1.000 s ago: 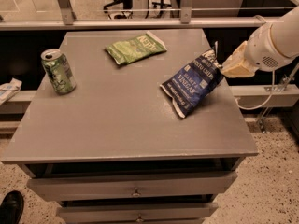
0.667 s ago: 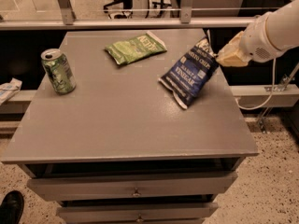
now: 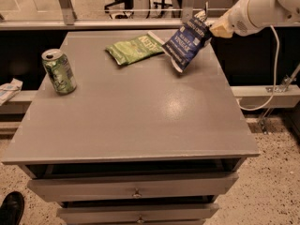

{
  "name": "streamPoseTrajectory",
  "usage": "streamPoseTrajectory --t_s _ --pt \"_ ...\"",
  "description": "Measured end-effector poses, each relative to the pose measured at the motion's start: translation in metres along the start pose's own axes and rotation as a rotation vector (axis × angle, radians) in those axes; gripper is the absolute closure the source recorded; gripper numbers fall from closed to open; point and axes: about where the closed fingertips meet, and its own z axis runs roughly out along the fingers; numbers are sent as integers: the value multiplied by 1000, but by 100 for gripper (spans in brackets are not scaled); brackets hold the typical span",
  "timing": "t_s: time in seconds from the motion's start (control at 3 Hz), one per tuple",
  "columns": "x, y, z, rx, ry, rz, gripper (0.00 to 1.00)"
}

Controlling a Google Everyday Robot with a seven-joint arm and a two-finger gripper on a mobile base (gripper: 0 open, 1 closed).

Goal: Move blue chip bag near green jalapeno chip bag

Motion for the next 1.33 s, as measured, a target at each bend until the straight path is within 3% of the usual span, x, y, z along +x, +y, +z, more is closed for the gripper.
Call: streamPoseTrajectory --t_s 0.67,1.0,1.33 --pt "7 -55 61 128 72 126 100" --pt "14 -64 88 163 112 184 100" --pt "12 -59 104 160 132 226 100"
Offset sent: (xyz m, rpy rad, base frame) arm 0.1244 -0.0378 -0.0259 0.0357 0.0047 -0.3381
